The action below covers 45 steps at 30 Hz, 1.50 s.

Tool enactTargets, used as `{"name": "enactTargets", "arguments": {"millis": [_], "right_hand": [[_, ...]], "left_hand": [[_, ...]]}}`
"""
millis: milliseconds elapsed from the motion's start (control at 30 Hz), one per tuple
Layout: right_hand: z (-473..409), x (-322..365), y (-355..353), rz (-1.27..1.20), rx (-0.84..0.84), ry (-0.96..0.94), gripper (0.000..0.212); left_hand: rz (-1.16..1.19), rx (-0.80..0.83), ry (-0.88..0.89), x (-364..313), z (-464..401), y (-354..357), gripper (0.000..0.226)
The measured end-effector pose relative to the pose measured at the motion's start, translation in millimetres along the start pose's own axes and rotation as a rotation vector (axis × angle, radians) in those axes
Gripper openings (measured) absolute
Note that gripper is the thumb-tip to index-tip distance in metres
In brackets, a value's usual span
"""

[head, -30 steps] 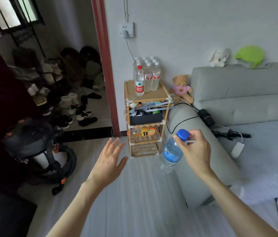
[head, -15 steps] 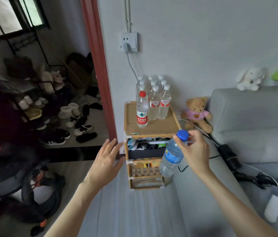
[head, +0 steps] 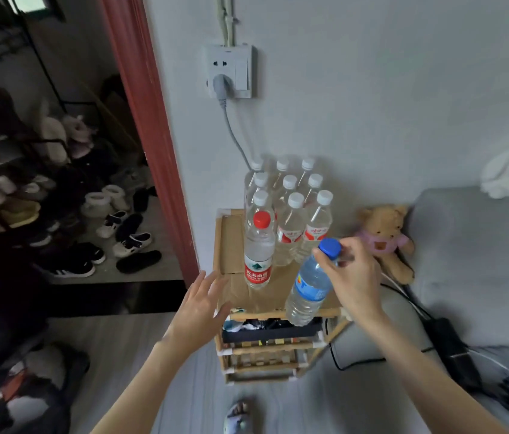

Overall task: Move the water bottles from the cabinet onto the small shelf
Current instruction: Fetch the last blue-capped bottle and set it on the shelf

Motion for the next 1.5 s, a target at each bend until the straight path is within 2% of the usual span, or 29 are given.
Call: {"name": "enactTargets", "arguments": {"millis": [167, 400, 567, 667, 733, 900, 967, 1100, 1233, 1400, 1500], "right_hand": [[-36.4, -5.4, 30.0, -0.001, 0.067, 0.004, 0.032], [-61.7, -11.6, 54.7, -0.044, 0.136, 0.014, 0.033], [-75.4, -12.8, 61.2, -0.062, 0.297, -0.017, 0.037], [-80.6, -16.0, 60.1, -0.053, 0.33, -0.1, 0.035], [-85.9, -19.3, 57.4, -0.065, 0.366, -0.078, 0.032], [-93.5, -20.8, 50.7, -0.144, 0.596, -0.046, 0.042], [-94.0, -18.9, 49.6, -0.12, 0.593, -0.037, 0.046], [-87.5, -12.0, 53.4, 0.083, 0.466, 0.024, 0.06], [-83.1, -13.1, 57.2, 0.193, 0.455, -0.006, 0.041], [-79.9, -26.1, 58.6, 0.086, 0.519, -0.011, 0.033], [-66.9, -39.8, 57.2, -0.187, 0.48, 0.062, 0.042]], "left_hand": [[0.021, 0.09, 0.006, 30.8, -36.8, 36.7, 0.042], [-0.127, 0.296, -0.022, 44.5, -50.2, 84.9, 0.054], [-0.189, 0.227, -0.092, 41.1, -49.5, 98.9, 0.047], [-0.218, 0.247, -0.115, 40.4, -48.2, 100.2, 0.049], [-0.233, 0.268, -0.131, 39.9, -48.2, 102.1, 0.049], [-0.249, 0.276, -0.148, 39.8, -49.9, 102.3, 0.049], [-0.221, 0.262, -0.156, 39.9, -50.3, 101.8, 0.051], [-0.211, 0.22, -0.152, 41.9, -49.1, 104.8, 0.054], [-0.223, 0.214, -0.15, 42.5, -49.6, 106.6, 0.054], [-0.208, 0.22, -0.149, 42.4, -48.4, 107.3, 0.061], [-0.222, 0.215, -0.143, 41.2, -49.0, 105.8, 0.059]]}}
Point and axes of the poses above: each hand's wrist, its own z-axis away from the middle knuckle, its own y-axis out of the palm, x = y × z, the point moved 1 cm from there along -z, towards the middle knuckle, and after that the axes turned 8 degrees about y, right-handed, at the moved point
